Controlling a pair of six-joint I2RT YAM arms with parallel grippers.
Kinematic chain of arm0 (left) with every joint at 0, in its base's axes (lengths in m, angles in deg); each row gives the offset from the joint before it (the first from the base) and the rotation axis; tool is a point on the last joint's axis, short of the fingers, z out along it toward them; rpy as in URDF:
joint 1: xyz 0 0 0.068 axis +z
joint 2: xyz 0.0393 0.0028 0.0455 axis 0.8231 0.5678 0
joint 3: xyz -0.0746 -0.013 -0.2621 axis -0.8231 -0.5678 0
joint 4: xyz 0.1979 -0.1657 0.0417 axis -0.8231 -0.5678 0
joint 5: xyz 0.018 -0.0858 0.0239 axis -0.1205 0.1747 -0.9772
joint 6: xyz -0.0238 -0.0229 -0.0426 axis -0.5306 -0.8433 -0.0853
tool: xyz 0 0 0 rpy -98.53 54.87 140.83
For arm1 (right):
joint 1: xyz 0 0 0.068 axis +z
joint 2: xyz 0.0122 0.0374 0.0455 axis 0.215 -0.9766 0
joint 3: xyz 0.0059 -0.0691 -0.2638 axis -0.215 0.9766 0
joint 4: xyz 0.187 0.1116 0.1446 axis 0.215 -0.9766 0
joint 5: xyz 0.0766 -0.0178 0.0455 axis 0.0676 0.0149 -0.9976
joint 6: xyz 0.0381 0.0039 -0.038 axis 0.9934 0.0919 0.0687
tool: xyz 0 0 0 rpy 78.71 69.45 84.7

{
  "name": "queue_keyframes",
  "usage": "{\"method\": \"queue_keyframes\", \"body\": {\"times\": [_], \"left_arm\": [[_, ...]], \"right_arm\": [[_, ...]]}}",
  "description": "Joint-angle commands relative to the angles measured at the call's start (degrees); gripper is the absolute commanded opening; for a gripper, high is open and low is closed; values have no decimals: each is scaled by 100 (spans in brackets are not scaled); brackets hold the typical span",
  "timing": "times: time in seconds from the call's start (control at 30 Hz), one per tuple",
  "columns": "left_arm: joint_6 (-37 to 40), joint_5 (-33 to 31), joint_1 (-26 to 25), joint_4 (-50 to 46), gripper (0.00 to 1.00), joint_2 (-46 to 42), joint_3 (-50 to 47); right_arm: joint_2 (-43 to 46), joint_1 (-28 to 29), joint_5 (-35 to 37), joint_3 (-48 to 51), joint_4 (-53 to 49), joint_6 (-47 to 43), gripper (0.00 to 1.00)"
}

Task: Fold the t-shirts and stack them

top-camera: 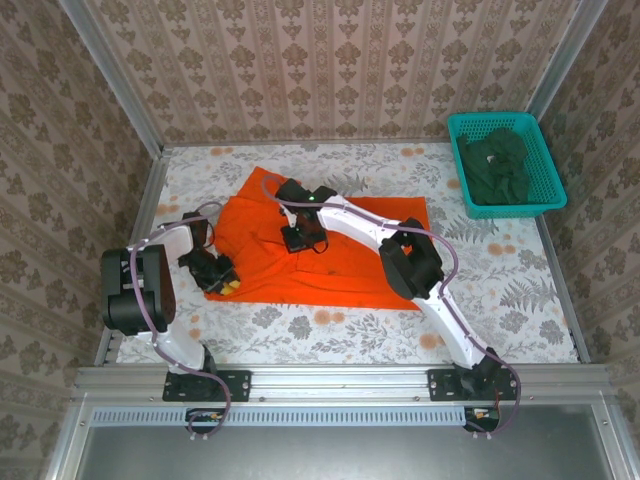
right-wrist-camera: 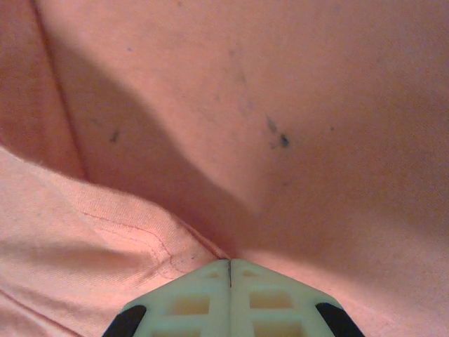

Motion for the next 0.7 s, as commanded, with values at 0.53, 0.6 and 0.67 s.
{"method": "queue_keyframes", "body": {"times": [0.53, 0.6, 0.67], "left_arm": [[43, -1170, -12, -619, 25, -686, 438], [-12, -1379, -115, -807, 32, -966, 759], [-76, -1566, -294, -966, 37, -1205, 1004]], "right_arm": [[1488, -498, 580, 1107, -11, 584, 33], [1934, -611, 594, 1542, 54, 723, 34], [2564, -701, 508, 2319, 369, 887, 34]]}}
